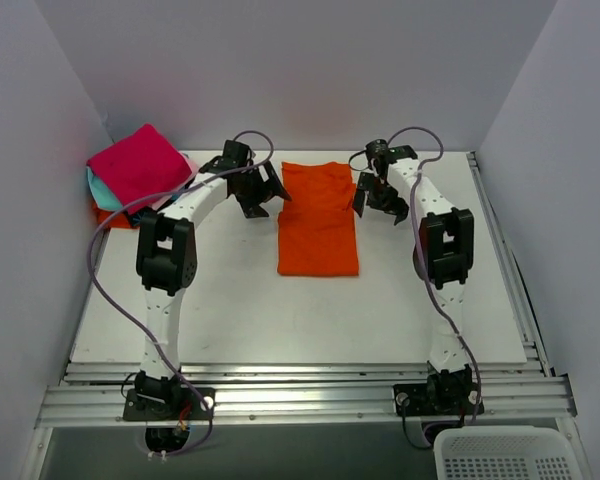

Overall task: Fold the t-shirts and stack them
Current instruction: Fold the folded rectangular tshirt in 1/3 of the way, then grab one side of the 2/3 rectangular tshirt with both arms

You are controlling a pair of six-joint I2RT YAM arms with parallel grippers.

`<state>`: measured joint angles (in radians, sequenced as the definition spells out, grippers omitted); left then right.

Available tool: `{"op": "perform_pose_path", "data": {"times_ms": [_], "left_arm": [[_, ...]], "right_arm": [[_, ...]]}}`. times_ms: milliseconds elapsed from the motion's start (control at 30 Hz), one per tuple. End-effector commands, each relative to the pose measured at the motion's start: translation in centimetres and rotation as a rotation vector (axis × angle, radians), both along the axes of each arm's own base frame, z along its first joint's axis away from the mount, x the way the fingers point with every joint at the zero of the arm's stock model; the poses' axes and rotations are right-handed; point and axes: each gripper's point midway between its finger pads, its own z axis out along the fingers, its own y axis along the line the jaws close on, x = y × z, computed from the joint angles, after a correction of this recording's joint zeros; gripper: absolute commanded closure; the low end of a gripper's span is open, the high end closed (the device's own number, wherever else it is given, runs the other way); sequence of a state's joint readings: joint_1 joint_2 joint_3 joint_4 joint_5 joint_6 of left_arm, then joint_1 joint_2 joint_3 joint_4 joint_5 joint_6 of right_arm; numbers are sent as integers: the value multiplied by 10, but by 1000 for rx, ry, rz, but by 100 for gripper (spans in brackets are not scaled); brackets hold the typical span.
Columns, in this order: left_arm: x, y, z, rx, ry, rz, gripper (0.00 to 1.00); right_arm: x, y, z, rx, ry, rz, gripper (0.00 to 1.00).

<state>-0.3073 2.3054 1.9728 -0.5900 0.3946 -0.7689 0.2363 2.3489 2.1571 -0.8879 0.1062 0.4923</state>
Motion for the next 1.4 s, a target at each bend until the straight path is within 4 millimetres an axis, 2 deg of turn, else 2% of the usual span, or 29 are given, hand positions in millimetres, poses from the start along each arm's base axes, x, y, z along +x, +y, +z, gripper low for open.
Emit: {"op": "perform_pose_path", "data": {"times_ms": [0, 33, 67, 100, 133, 167, 200, 233, 267, 300, 333, 367, 400, 467, 500, 633, 733, 1100, 1267, 1367], "left_arm": [[-8, 8, 67, 14, -148, -15, 6], [-12, 11, 68, 28, -151, -14, 6], [-25, 18, 66, 46, -138, -6, 6], [-31, 21, 65, 52, -139, -1, 6], [-38, 24, 62, 56, -129, 9, 6], [-59, 29, 52, 65, -95, 14, 6], [-64, 30, 51, 56, -109, 23, 6], [-73, 31, 46, 47, -102, 26, 6], [-86, 27, 54, 22, -112, 30, 6], [-103, 29, 33, 26, -79, 35, 6], [-111, 28, 29, 16, -67, 49, 6], [-123, 22, 33, 5, -80, 41, 6], [-134, 22, 17, 6, -65, 42, 6], [-144, 15, 15, -19, -64, 47, 6], [-148, 15, 7, -29, -57, 50, 6], [-149, 1, -4, -109, -25, 71, 6], [-147, -9, -4, -115, -34, 63, 6], [-132, -19, -10, -106, -30, 57, 6], [-141, -24, -12, -106, -10, 50, 4], [-153, -29, -16, -105, 6, 42, 3]], "right_arm": [[-33, -4, 49, 0, -72, 11, 0], [-40, -5, 49, 5, -74, 0, 0], [-57, -8, 32, 4, -39, -2, 0], [-66, -6, 46, 33, -73, -3, 0], [-74, -5, 44, 49, -74, -14, 0], [-77, -2, 43, 74, -101, -16, 0], [-99, 2, 38, 112, -79, -6, 0], [-107, 6, 34, 134, -83, -1, 1], [-107, 15, 34, 183, -117, -4, 3], [-127, 21, 27, 231, -97, 8, 4], [-132, 29, 25, 259, -104, 16, 5], [-130, 38, 25, 298, -141, 19, 5], [-142, 42, 16, 315, -126, 24, 5], [-145, 60, 12, 358, -141, 46, 5], [-151, 65, 4, 361, -124, 55, 5], [-152, 85, -8, 378, -115, 76, 6], [-150, 91, -13, 370, -103, 86, 6], [-142, 84, -29, 295, -71, 86, 8], [-144, 79, -37, 267, -61, 75, 10], [-147, 78, -43, 267, -48, 69, 17]]}}
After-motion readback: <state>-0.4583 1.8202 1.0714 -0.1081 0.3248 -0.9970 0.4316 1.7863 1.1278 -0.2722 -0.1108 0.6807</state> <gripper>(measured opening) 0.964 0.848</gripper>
